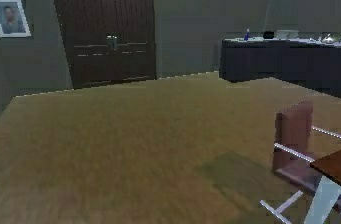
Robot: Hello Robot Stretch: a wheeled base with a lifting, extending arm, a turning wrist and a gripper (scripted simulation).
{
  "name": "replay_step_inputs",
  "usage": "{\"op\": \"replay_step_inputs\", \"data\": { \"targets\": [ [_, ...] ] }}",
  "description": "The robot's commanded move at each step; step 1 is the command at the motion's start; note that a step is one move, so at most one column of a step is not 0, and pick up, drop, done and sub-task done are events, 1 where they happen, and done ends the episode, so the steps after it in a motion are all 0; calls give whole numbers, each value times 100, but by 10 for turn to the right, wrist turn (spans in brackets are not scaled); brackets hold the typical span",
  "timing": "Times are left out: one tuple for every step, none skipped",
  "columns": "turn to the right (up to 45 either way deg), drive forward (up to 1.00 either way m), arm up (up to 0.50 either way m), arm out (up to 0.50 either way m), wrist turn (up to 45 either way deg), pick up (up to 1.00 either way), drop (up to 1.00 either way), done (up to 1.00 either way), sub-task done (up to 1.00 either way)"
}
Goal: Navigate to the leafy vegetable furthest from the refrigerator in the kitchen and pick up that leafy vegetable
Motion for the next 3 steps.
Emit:
{"op": "replay_step_inputs", "data": {
  "targets": [
    [300,0,0,0,0,0,0,0,0],
    [0,50,0,0,0,0,0,0,0],
    [-270,0,0,0,0,0,0,0,0]
  ]
}}
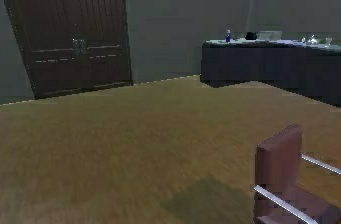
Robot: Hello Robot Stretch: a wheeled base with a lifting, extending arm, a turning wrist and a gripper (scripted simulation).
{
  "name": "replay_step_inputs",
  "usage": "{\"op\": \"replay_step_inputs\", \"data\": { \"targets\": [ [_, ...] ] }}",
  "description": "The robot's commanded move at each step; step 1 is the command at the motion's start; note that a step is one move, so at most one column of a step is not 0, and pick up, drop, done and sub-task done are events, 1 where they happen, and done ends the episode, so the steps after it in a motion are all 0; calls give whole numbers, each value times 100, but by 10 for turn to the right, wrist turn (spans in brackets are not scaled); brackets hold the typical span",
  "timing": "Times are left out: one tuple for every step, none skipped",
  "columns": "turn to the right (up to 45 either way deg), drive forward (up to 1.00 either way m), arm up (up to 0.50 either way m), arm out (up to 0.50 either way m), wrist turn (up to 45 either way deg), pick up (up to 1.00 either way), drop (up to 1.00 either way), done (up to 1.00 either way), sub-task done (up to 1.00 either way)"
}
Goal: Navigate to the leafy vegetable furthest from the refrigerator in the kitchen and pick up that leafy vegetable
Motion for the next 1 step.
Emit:
{"op": "replay_step_inputs", "data": {
  "targets": [
    [0,100,0,0,0,0,0,0,0]
  ]
}}
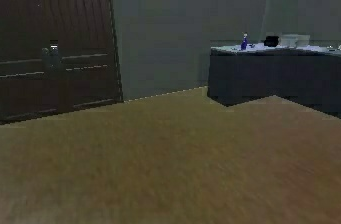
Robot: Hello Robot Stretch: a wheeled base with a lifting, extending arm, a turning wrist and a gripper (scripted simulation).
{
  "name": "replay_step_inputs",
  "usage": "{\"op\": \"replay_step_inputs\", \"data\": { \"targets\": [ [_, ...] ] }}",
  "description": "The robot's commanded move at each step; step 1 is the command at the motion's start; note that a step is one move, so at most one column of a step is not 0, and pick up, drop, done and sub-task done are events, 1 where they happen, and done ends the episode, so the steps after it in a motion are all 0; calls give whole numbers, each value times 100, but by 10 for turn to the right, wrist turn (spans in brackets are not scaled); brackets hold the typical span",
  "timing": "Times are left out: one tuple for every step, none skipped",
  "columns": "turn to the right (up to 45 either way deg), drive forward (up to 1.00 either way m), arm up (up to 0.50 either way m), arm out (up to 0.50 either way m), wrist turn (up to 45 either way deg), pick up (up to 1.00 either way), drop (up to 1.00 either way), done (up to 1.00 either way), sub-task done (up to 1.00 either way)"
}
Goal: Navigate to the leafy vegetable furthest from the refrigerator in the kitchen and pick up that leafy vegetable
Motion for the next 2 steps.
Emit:
{"op": "replay_step_inputs", "data": {
  "targets": [
    [-30,0,0,0,0,0,0,0,0],
    [0,35,0,0,0,0,0,0,0]
  ]
}}
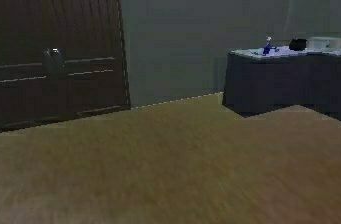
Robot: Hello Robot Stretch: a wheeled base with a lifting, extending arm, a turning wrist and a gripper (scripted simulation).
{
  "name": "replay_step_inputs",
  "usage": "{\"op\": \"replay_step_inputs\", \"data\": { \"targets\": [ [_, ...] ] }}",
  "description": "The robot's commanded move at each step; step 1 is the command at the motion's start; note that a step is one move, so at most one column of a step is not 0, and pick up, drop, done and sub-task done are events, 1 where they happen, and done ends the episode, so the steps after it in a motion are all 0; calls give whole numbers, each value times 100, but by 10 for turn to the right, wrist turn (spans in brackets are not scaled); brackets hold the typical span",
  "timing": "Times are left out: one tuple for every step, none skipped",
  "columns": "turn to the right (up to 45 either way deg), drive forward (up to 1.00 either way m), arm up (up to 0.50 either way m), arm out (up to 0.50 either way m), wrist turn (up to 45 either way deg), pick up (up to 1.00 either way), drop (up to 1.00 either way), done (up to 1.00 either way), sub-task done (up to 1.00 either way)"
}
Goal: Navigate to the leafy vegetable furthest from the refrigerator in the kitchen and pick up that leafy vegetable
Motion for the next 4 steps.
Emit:
{"op": "replay_step_inputs", "data": {
  "targets": [
    [450,0,0,0,0,0,0,0,0],
    [180,0,0,0,0,0,0,0,0],
    [30,0,0,0,0,0,0,0,0],
    [0,95,0,0,0,0,0,0,0]
  ]
}}
